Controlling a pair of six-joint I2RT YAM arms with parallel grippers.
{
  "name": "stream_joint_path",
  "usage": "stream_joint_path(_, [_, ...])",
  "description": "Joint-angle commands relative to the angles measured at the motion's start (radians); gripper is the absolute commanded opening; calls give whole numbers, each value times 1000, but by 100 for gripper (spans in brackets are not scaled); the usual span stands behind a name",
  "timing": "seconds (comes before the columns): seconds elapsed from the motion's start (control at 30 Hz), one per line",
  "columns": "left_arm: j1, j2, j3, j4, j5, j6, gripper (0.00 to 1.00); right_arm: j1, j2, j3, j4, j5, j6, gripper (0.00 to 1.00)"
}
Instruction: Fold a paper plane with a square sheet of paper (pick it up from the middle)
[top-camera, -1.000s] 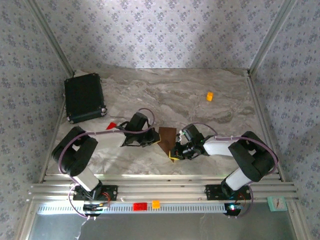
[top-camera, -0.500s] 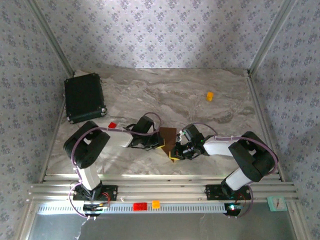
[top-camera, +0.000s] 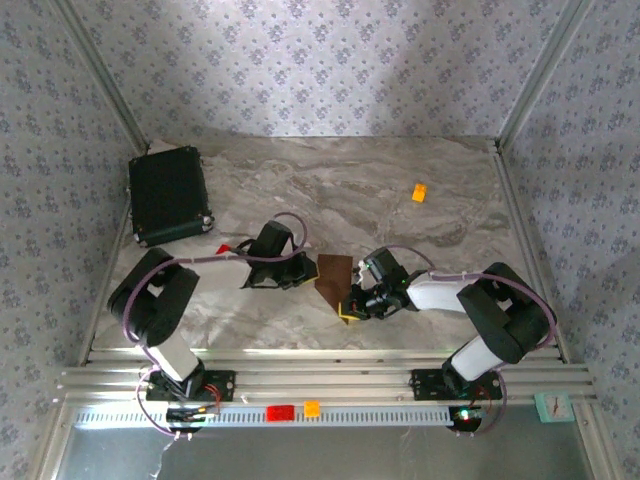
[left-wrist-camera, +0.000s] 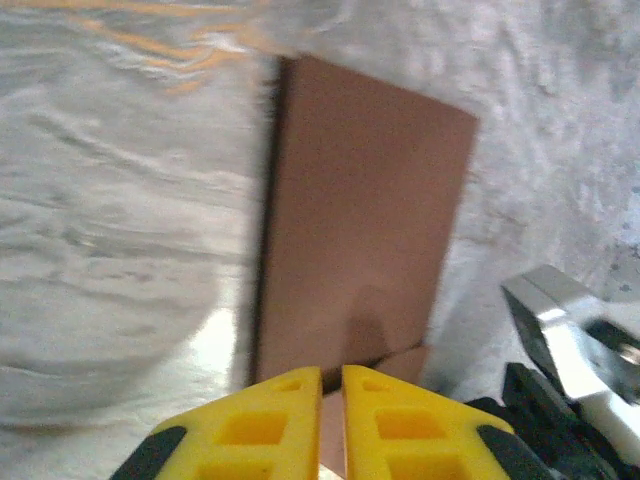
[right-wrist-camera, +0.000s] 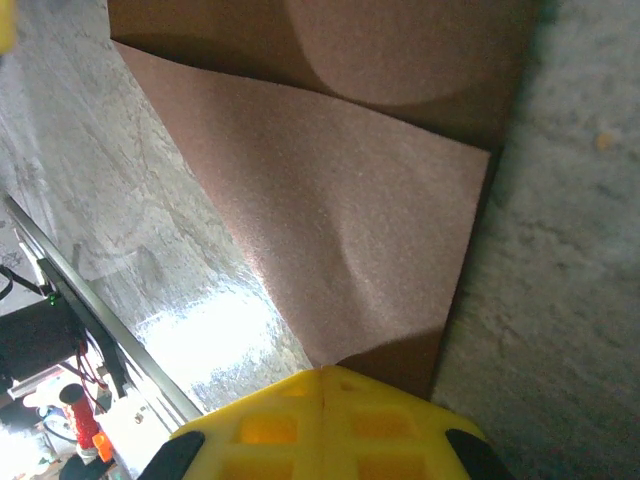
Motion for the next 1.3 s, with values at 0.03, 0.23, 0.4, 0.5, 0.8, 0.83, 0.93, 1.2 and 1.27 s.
stream_joint_path(0.03, [-57,-7,51,-29,-3,55,17,-8,35,-28,-181,93,-20,0])
stream_joint_path(0.23, [-69,92,70,-28,16,59,12,-10,31,-23,-179,88,-20,0])
stream_joint_path(0.4, [-69,157,75,-70,1,81,7,-8,10,4,-180,75,-20,2])
stream_joint_path(0.5, [-69,176,67,-93,-16,93,6,-1,-24,40,-199,74,-17,4])
stream_joint_path(0.8, [-68,184,46,-94,-20,99,5,46,1,162,-168,99,4,8])
stream_joint_path(0.83, [-69,184,46,-94,-20,97,5,52,17,175,-158,103,8,7])
stream_joint_path(0.93, [-69,186,49,-92,-18,96,5,66,88,207,-114,119,23,8])
stream_joint_path(1.2, [-69,189,41,-92,-23,94,4,76,94,123,-105,133,27,8])
stream_joint_path(1.27, [-69,190,38,-91,-23,94,4,75,46,72,-112,124,31,8])
